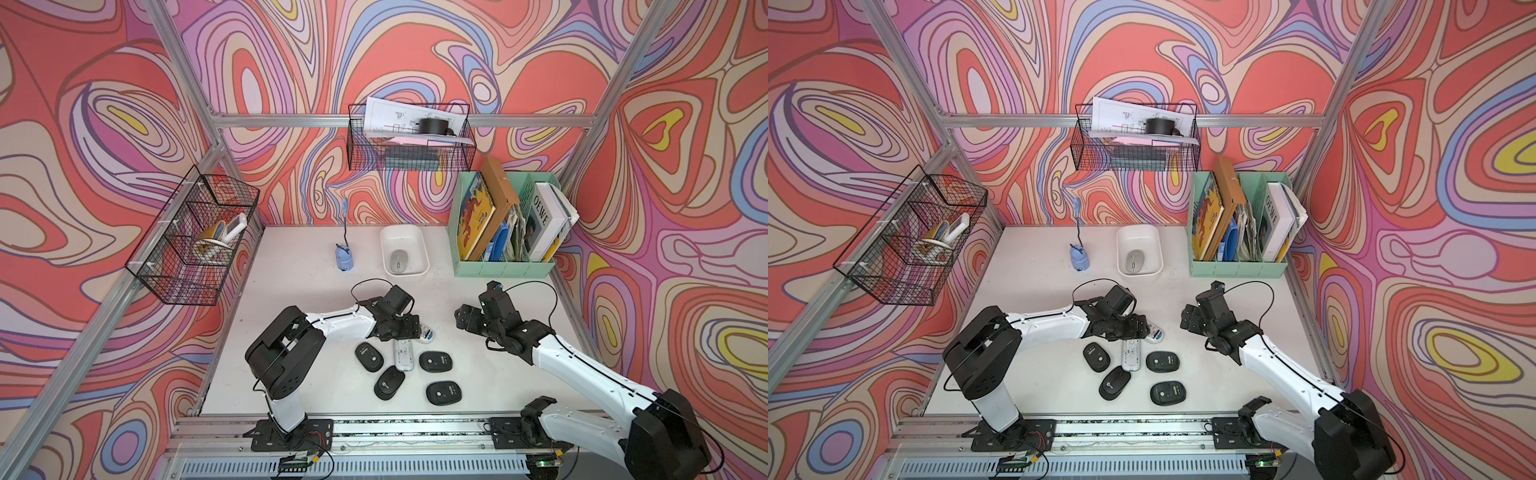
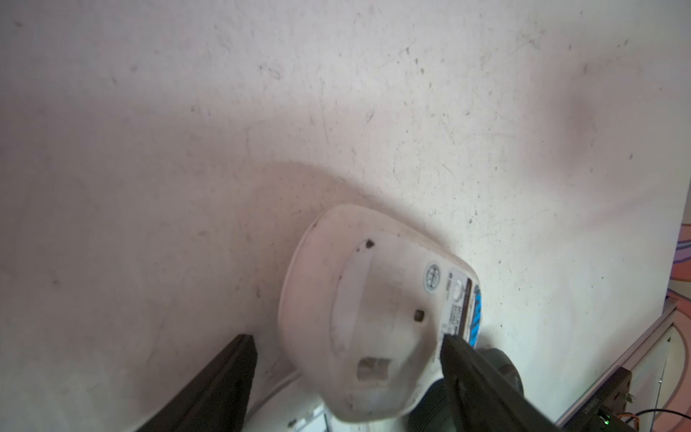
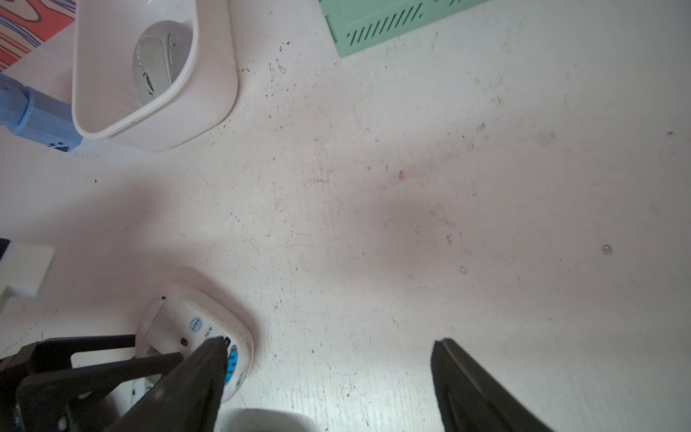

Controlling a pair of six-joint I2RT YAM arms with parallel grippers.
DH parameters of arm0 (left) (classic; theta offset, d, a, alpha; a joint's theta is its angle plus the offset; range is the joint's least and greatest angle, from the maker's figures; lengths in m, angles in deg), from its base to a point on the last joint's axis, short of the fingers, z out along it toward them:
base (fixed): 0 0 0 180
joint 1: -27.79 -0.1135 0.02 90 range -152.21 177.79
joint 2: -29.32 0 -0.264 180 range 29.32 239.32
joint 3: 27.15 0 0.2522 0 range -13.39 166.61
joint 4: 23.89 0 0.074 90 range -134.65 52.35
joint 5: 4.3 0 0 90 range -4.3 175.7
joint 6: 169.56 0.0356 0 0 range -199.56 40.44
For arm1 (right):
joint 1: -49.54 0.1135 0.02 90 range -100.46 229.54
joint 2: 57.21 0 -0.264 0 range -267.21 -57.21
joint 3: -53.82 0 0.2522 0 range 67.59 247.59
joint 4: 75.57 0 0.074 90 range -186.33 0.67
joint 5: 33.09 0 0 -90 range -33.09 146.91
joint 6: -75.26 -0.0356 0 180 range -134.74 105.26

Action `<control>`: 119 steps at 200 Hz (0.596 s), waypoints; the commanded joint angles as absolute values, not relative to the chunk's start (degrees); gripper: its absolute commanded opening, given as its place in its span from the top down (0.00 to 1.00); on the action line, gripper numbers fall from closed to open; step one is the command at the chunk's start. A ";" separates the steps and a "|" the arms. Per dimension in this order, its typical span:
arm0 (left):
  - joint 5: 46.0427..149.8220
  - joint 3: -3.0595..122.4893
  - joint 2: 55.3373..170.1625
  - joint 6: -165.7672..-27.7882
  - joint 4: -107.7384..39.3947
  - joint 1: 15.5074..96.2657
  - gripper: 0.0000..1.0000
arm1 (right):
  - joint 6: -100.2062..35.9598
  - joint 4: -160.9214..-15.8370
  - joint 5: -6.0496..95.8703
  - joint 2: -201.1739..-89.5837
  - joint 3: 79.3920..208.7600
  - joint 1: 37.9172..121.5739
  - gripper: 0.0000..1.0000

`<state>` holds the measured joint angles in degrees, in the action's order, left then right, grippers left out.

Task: Put the mouse in the storage box
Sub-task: Adjust the mouse at the center of the board, then pick up the mouse from the center of the board.

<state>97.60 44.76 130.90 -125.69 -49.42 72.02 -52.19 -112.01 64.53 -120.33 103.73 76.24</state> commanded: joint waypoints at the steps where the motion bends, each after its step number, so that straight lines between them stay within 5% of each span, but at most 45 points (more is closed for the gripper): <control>1: 98.25 45.89 132.95 -126.05 -49.20 72.26 0.18 | -52.88 -110.91 64.27 -119.75 102.78 76.01 0.12; 66: 100.50 49.27 137.37 -125.96 -49.65 72.74 0.33 | -53.05 -110.34 64.08 -120.67 102.48 76.04 0.13; 119: 100.47 49.71 138.51 -127.08 -48.34 72.78 0.57 | -53.50 -110.20 64.20 -120.67 102.41 76.04 0.13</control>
